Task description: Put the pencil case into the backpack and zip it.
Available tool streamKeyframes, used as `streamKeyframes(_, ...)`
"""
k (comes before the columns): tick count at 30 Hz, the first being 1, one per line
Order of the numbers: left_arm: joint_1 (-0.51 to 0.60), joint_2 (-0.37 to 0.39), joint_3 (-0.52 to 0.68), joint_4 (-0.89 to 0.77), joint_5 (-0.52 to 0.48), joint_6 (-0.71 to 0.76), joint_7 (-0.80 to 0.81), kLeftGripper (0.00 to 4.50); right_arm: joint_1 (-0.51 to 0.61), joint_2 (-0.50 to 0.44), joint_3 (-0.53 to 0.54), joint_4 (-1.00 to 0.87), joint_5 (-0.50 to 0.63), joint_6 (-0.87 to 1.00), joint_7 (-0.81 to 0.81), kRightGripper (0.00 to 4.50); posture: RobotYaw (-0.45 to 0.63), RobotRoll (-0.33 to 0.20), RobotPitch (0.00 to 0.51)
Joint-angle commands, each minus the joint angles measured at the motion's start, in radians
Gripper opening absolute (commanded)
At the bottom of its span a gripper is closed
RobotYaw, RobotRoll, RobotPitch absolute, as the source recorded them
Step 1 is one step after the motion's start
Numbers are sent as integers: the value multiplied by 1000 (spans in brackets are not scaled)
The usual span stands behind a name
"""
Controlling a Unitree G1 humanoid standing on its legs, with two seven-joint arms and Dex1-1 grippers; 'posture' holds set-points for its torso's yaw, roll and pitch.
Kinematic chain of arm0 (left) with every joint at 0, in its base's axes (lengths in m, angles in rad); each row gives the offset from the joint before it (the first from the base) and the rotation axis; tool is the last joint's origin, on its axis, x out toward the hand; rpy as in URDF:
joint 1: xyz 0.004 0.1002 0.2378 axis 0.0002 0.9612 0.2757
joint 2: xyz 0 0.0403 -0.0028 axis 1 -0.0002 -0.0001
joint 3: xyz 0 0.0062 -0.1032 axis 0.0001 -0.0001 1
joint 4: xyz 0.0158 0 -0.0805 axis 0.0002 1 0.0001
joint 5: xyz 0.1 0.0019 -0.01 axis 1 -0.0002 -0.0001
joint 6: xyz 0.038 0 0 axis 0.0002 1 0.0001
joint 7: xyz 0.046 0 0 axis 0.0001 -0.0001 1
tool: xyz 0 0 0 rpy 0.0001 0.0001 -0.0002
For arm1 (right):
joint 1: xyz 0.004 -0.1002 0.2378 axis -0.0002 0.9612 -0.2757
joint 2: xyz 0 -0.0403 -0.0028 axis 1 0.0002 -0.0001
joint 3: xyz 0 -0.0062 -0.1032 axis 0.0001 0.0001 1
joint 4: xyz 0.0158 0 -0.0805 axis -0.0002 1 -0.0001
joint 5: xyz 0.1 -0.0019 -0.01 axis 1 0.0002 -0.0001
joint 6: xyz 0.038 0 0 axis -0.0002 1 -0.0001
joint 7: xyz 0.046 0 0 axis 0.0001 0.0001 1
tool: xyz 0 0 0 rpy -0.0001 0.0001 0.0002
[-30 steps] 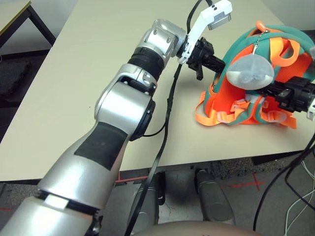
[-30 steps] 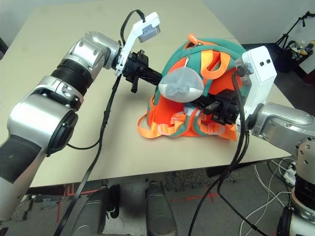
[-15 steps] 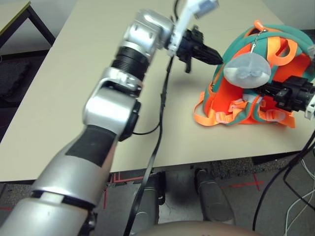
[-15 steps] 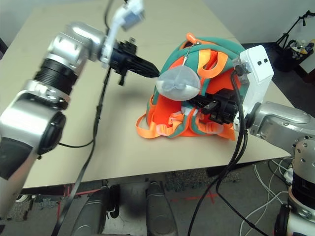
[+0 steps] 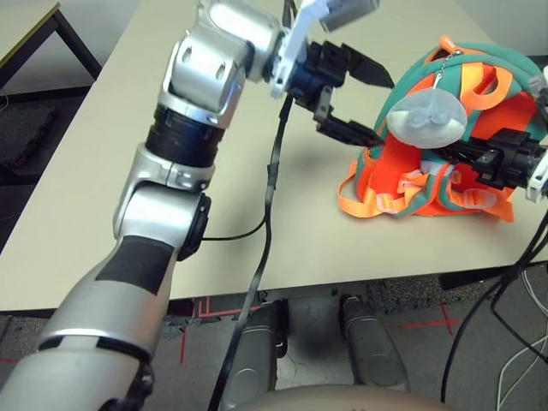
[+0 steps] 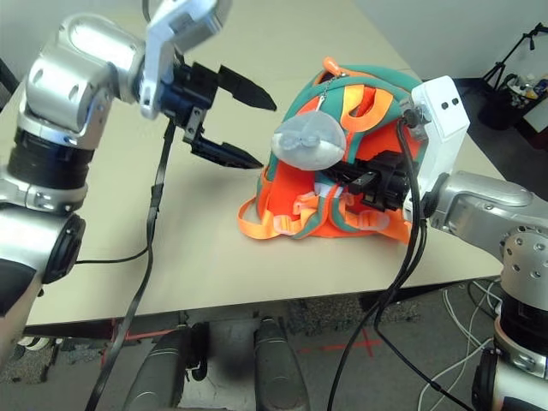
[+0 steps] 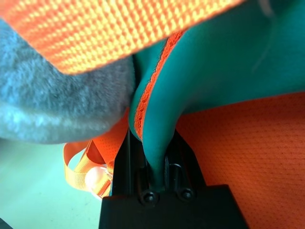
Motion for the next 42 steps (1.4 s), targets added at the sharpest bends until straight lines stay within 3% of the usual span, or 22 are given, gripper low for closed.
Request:
streamKeyframes(1,22,-33,-20,-16,-2,-9,79,4500,-1,6,9,-18,5,13,9,150,-3,0,167)
streamKeyframes(5,35,-82,-35,10,16,-41,172,4500,2,8,2,-26,10,17,5,150,-13,0,165)
streamKeyframes(10,43,-82,-48,7,2,-27,200,4500,6,11,-1,-28,9,19,4,150,-14,0,168)
streamKeyframes(13,41,-69,-53,10,-1,-15,201,3930,9,14,-2,-29,8,19,3,150,-11,0,170)
streamKeyframes(22,3,-42,-3,67,-24,0,242,1089,10,22,-1,-26,2,16,2,150,-7,0,169)
streamKeyframes(26,-62,3,89,193,-52,34,292,329,12,24,-3,-31,5,18,-1,150,-11,0,171)
streamKeyframes(30,-78,82,142,289,-65,78,310,258,17,26,-8,-36,8,21,-4,150,-13,0,175)
streamKeyframes(34,20,205,136,275,-74,160,255,256,17,26,-8,-34,6,23,-4,150,-13,0,178)
streamKeyframes(39,223,313,79,60,-156,339,161,254,22,28,-9,-35,7,25,-6,150,-10,0,184)
streamKeyframes(42,353,323,69,-97,-227,469,184,253,22,30,-7,-34,6,25,-7,150,-8,0,186)
